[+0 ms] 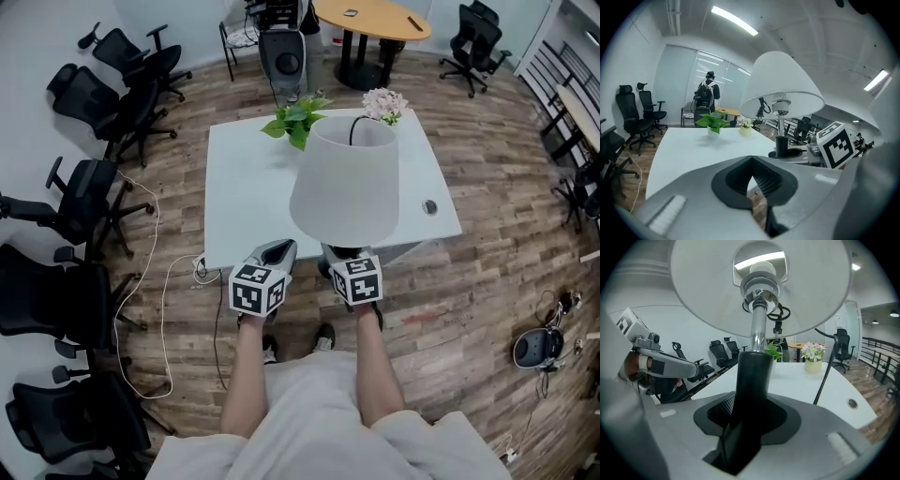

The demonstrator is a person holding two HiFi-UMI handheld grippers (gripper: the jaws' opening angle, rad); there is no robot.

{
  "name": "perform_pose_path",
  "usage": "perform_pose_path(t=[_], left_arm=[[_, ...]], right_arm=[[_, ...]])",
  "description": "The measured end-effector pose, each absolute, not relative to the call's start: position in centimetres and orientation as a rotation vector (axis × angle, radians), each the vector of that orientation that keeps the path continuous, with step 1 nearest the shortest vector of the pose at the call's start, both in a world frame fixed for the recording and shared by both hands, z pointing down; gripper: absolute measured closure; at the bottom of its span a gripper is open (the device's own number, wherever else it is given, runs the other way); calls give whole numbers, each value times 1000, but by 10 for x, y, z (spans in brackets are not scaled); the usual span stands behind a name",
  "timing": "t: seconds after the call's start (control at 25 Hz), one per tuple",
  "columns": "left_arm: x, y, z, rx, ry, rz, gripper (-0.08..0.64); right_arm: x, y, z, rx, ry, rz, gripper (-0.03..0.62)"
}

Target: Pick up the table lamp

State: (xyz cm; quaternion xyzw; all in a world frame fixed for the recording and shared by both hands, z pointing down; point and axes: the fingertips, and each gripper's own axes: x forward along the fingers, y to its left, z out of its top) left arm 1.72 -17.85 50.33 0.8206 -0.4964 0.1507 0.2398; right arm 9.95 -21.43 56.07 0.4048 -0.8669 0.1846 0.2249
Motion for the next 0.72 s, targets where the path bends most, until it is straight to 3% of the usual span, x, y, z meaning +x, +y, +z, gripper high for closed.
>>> perform_pose_path(t=[0.72], left_arm=[[18, -174, 509, 2183, -1474, 385, 560]], right_arm=[[112, -229, 561, 1056, -2431, 455, 405]])
